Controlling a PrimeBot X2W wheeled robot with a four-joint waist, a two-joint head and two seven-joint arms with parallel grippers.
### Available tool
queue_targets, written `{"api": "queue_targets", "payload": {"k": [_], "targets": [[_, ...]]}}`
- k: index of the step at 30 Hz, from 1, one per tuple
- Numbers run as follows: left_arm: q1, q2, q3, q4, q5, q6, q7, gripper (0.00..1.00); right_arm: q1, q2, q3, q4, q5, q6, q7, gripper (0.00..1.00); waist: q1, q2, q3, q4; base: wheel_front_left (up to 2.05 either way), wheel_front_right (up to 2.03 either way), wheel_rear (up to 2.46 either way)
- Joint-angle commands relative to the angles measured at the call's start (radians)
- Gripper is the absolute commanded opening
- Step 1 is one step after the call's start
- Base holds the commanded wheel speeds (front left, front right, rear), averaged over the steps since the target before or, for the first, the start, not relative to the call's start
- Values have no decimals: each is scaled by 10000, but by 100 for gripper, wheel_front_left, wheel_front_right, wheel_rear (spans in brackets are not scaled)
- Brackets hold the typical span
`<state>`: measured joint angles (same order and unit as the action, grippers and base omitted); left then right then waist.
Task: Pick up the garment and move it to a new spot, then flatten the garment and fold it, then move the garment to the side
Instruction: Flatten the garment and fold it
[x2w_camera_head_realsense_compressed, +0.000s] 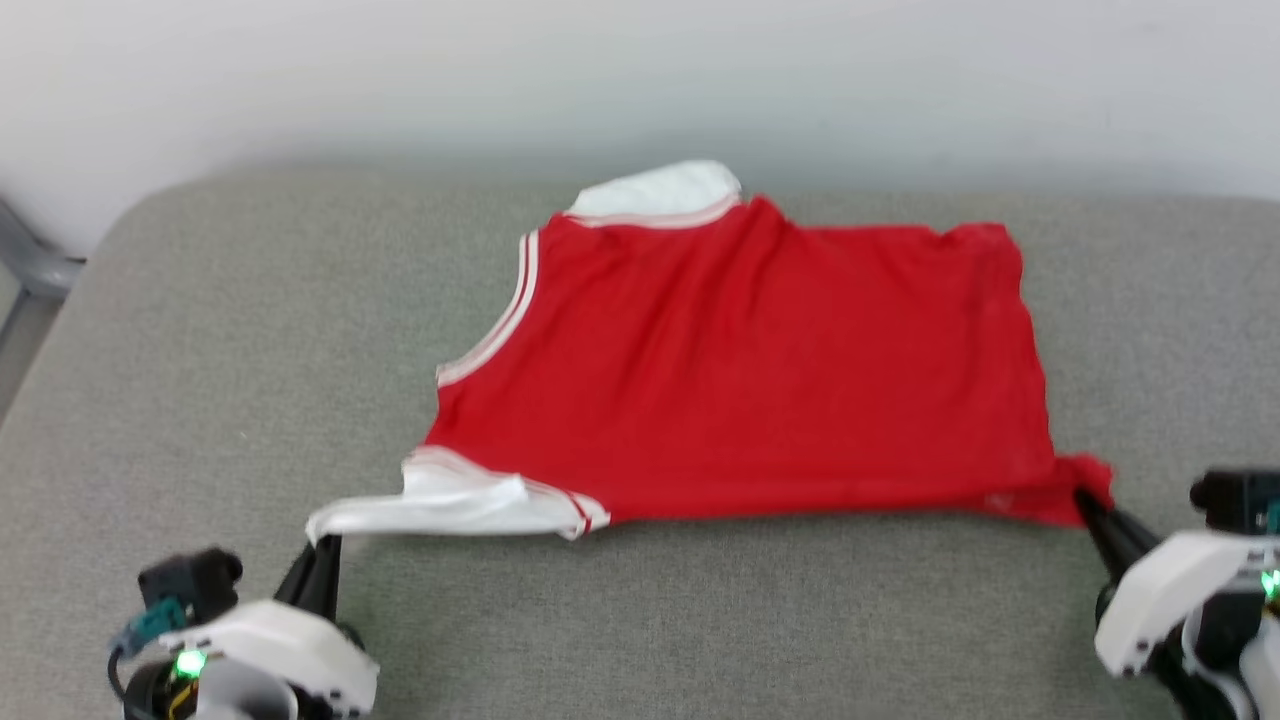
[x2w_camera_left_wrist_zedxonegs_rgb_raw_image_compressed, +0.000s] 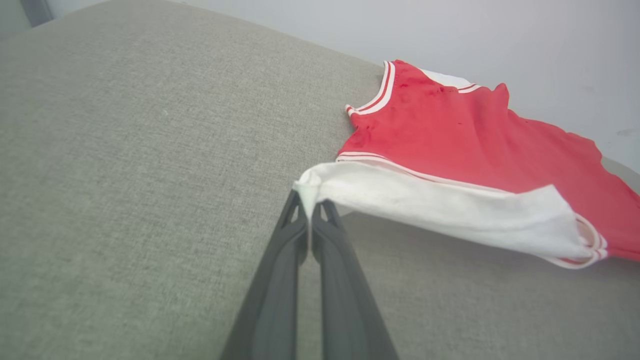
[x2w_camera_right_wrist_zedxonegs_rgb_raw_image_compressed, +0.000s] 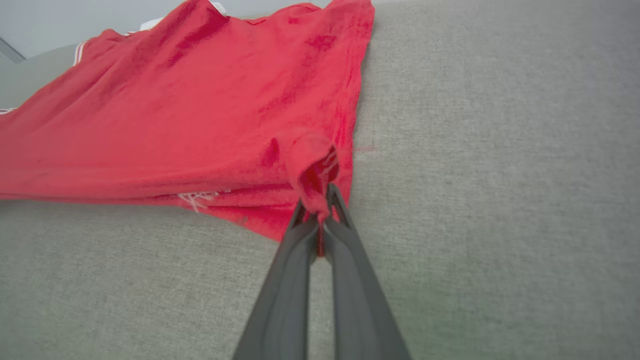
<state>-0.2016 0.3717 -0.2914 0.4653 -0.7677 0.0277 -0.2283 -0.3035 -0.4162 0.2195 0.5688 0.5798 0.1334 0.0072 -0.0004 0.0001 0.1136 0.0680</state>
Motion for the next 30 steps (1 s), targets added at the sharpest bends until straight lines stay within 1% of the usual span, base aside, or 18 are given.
{"api": "queue_targets", "payload": {"k": [1, 2, 3, 8, 14, 17, 20, 24, 27, 30], "targets": [[499, 248, 150, -345, -81, 290, 110, 0, 580, 7, -324, -257, -14, -49, 97, 0, 4, -1, -505, 55, 0, 0, 0], [867, 327, 170, -670, -134, 445, 279, 0, 928, 58, -493, -508, -175, -49, 187, 0, 4, -1, -625, 62, 0, 0, 0], [1937, 484, 222, -1743, -359, 860, 770, 0, 2091, 325, -1110, -1397, -493, -49, 504, 0, 4, -1, -957, 136, 0, 0, 0], [3482, 813, 384, -3242, -672, 1554, 1479, 0, 4002, 1011, -2234, -3054, -1025, -49, 1319, 0, 4, -1, -1338, 289, 0, 0, 0], [4704, 1039, 677, -4663, -984, 2148, 1844, 0, 5614, 2081, -3357, -4833, -1538, -47, 2236, 0, 4, -1, -1482, 389, 0, 0, 0], [4932, 1177, 748, -5234, -981, 2357, 1963, 0, 6075, 2440, -3680, -5527, -1798, -47, 2677, 0, 4, -1, -1496, 401, 0, 0, 0], [4744, 1239, 755, -5728, -867, 2444, 1989, 0, 6103, 2591, -3801, -6108, -1978, -46, 3148, 0, 4, -1, -1445, 322, 0, 0, 0], [3991, 1274, 488, -5926, -681, 2290, 2214, 0, 5655, 2568, -3748, -6493, -2073, -38, 3719, 0, 4, -1, -1310, 203, 0, 0, 0], [3222, 1203, 209, -5663, -593, 2038, 2435, 0, 5189, 2441, -3578, -6454, -2086, -35, 4156, 0, 4, -1, -1150, 77, 0, 0, 0], [2289, 1224, -100, -5161, -454, 1721, 2724, 0, 4607, 2262, -3468, -6327, -2056, -35, 4510, 0, 4, -1, -769, 29, 0, 0, 0]]}}
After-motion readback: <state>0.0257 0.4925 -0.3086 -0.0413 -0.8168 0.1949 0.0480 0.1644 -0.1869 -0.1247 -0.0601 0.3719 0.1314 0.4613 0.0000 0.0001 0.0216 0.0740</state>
